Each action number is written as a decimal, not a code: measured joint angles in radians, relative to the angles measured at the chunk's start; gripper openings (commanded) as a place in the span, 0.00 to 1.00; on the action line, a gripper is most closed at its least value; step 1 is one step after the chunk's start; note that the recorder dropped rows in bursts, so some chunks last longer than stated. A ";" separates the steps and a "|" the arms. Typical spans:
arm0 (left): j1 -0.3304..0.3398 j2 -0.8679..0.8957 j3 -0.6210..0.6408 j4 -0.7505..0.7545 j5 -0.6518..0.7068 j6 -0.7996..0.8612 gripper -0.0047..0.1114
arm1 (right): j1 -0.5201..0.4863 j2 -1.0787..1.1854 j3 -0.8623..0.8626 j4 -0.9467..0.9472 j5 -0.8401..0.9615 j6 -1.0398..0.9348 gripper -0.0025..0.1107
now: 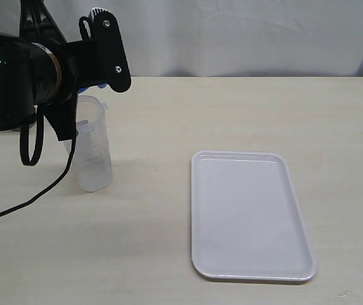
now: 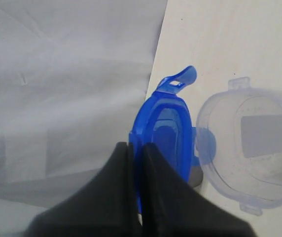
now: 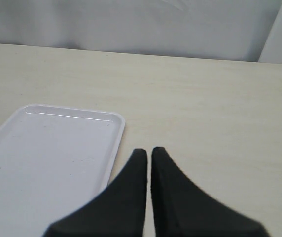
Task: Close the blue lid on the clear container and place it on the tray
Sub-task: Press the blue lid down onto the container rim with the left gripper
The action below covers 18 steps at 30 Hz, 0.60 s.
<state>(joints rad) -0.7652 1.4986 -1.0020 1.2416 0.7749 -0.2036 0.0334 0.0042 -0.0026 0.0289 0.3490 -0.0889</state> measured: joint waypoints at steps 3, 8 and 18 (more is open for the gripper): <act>-0.011 0.000 0.000 -0.002 0.005 0.000 0.04 | 0.000 0.000 0.000 0.000 0.000 0.000 0.06; -0.043 0.000 0.000 -0.007 0.018 0.000 0.04 | 0.000 0.000 0.000 0.000 0.000 0.000 0.06; -0.048 0.000 0.000 -0.033 0.031 0.000 0.04 | 0.000 0.000 0.000 0.000 0.000 0.000 0.06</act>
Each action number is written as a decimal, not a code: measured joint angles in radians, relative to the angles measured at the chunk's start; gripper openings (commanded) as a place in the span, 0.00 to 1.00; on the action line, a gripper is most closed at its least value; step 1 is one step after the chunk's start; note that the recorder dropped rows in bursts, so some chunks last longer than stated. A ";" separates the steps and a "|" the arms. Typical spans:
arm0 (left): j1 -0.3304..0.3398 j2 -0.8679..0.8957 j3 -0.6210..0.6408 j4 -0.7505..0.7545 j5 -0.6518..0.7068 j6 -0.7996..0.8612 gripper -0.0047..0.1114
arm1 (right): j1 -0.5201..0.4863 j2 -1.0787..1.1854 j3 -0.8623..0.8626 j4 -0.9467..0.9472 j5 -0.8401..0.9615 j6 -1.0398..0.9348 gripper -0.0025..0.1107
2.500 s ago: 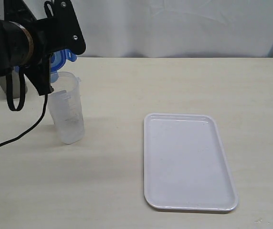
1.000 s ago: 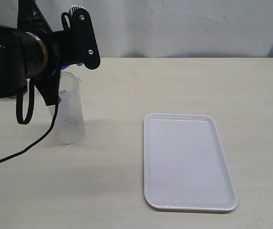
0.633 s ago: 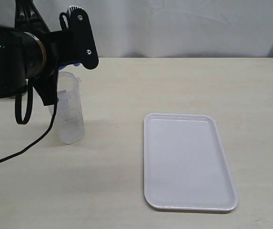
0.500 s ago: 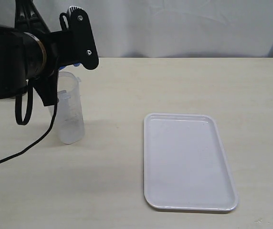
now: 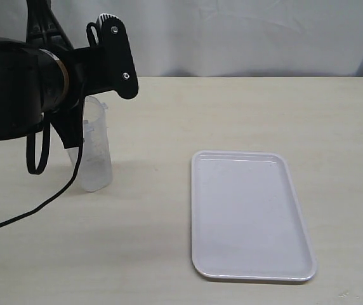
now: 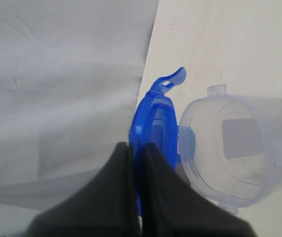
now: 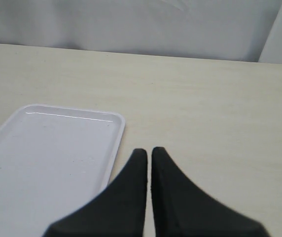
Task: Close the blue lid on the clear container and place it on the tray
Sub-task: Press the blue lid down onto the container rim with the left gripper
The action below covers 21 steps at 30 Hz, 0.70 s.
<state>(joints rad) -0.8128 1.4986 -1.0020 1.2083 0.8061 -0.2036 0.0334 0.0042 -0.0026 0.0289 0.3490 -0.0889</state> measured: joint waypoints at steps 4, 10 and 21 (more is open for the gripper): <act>0.000 0.000 0.000 -0.012 0.003 0.000 0.04 | 0.000 0.000 0.000 0.000 0.000 0.000 0.06; 0.000 0.000 0.000 -0.014 0.003 0.000 0.04 | 0.000 0.000 0.000 0.000 0.000 0.000 0.06; 0.000 0.000 0.000 -0.016 0.003 0.000 0.04 | 0.000 0.000 0.000 0.000 0.000 0.000 0.06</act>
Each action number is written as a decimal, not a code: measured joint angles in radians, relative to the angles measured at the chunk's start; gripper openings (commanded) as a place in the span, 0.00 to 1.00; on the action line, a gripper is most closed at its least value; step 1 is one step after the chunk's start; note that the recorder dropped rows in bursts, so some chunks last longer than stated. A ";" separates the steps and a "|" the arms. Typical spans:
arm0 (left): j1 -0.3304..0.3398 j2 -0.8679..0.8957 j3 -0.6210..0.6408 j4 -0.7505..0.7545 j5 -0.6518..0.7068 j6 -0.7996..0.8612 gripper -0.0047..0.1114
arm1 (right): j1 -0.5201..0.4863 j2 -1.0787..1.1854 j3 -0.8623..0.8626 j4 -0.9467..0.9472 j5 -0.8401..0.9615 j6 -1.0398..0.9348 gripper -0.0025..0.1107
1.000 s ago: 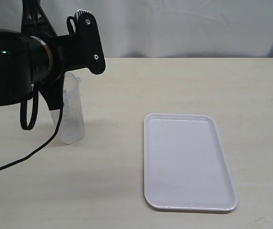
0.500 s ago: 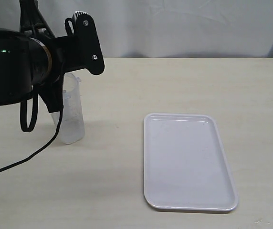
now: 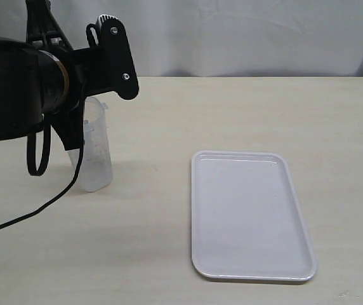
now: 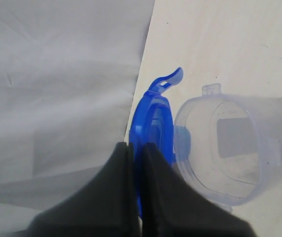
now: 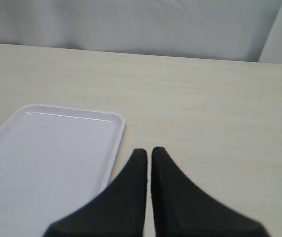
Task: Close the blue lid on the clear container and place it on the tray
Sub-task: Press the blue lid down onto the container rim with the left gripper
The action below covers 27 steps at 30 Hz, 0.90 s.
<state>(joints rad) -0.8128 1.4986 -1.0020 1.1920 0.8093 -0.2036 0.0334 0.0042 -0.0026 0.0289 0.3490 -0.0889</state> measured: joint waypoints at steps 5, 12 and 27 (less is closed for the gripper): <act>0.000 -0.015 0.000 -0.027 -0.015 0.000 0.04 | 0.000 0.000 0.000 0.000 0.000 0.000 0.06; 0.000 -0.026 0.000 -0.107 -0.029 0.037 0.04 | 0.000 0.000 0.000 0.000 0.000 0.000 0.06; 0.000 -0.026 0.000 -0.223 -0.037 0.104 0.04 | 0.000 0.000 0.000 0.000 0.000 0.000 0.06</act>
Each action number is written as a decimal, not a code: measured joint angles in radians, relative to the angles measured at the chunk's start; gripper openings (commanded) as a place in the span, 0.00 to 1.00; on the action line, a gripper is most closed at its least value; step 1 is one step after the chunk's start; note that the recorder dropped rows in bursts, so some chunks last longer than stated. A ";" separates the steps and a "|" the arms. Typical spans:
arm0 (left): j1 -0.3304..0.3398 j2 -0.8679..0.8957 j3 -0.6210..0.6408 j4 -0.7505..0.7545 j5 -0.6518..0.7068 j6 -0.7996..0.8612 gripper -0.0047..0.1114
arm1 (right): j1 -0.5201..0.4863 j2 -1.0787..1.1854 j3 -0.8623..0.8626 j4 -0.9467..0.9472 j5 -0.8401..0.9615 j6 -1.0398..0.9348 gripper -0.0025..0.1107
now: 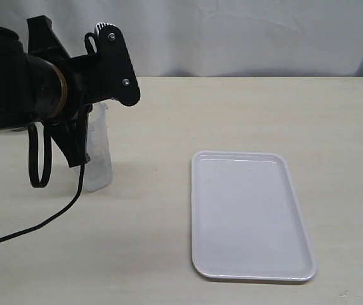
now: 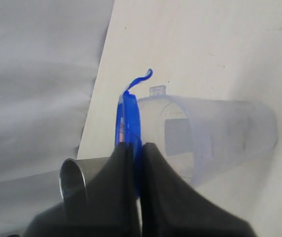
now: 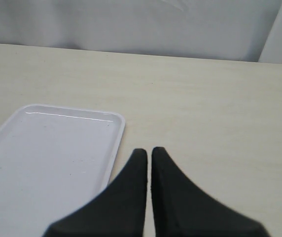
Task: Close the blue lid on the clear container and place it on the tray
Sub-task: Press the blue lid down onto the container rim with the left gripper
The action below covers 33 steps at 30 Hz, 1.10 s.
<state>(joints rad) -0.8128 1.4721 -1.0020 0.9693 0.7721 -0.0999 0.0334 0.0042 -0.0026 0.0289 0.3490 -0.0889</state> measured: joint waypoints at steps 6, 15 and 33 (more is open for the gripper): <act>0.000 0.000 0.000 -0.061 0.000 0.042 0.04 | 0.000 0.000 0.000 0.000 0.000 0.000 0.06; 0.000 0.000 0.000 -0.163 -0.014 0.090 0.04 | 0.000 0.000 0.000 0.000 0.000 0.000 0.06; 0.000 0.004 0.000 -0.256 -0.021 0.127 0.04 | 0.000 0.000 0.000 0.000 0.000 0.000 0.06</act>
<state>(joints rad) -0.8128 1.4758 -1.0020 0.7132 0.7511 0.0271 0.0334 0.0042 -0.0026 0.0289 0.3490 -0.0889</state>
